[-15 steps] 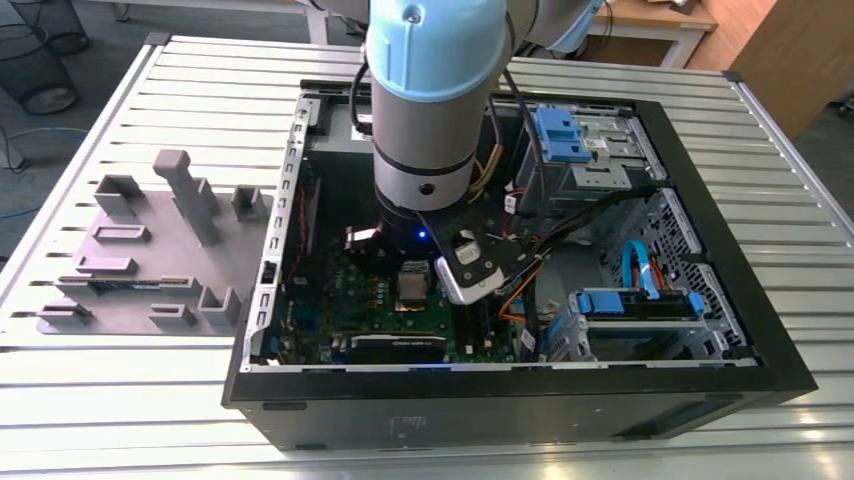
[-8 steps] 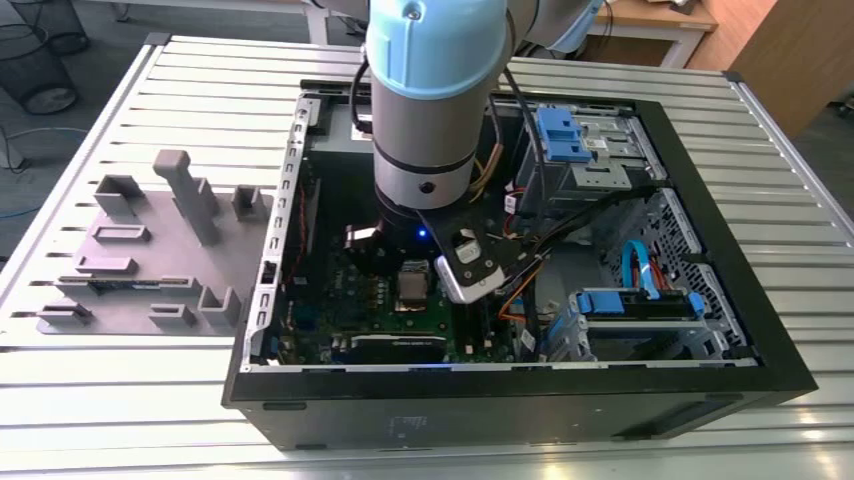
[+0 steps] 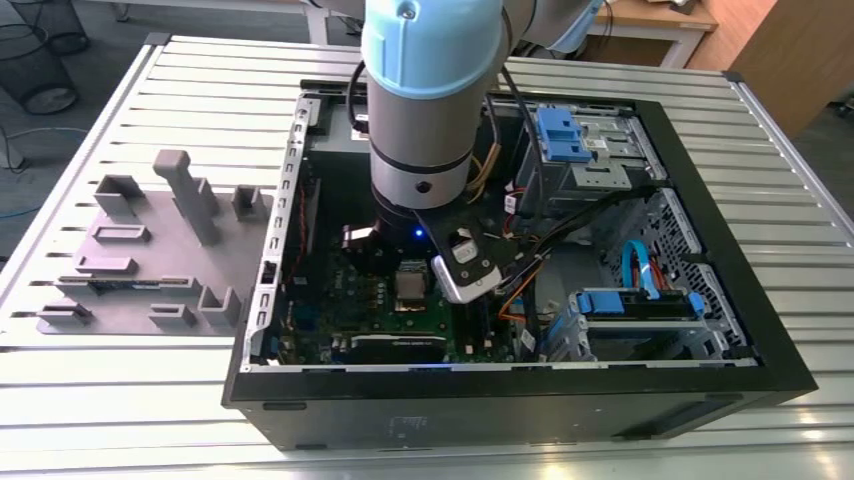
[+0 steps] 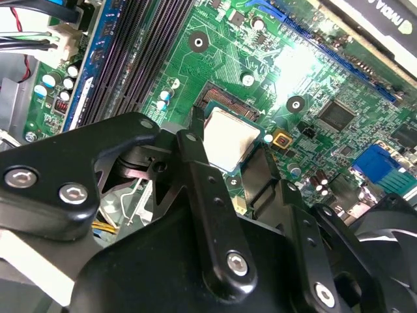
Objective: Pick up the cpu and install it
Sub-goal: 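Place the cpu into insertion slot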
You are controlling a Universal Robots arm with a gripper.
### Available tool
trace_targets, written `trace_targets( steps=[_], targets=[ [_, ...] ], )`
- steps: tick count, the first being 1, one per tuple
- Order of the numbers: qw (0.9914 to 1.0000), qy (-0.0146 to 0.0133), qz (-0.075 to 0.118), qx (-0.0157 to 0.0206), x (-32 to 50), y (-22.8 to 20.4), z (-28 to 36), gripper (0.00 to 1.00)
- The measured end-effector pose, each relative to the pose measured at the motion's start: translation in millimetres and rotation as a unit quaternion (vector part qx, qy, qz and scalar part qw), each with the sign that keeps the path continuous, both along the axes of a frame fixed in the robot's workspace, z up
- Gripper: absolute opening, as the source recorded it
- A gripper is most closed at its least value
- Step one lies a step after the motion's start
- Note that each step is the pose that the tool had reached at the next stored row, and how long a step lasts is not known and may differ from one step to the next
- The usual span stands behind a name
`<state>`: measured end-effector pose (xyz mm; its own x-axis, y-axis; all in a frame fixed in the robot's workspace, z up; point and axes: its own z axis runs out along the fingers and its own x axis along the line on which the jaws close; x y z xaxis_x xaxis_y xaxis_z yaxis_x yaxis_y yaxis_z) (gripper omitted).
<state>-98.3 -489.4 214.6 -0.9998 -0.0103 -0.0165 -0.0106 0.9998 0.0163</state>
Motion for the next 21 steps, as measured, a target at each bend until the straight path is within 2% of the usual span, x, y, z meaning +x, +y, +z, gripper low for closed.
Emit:
trace_targets(
  steps=[8, 21],
  targets=[
    [1.00000, 0.0000, 0.000, 0.0000, 0.0, 0.0, -4.0, 0.47],
    [1.00000, 0.0000, 0.000, 0.0001, 0.0, -1.1, -17.8, 0.47]
  ],
)
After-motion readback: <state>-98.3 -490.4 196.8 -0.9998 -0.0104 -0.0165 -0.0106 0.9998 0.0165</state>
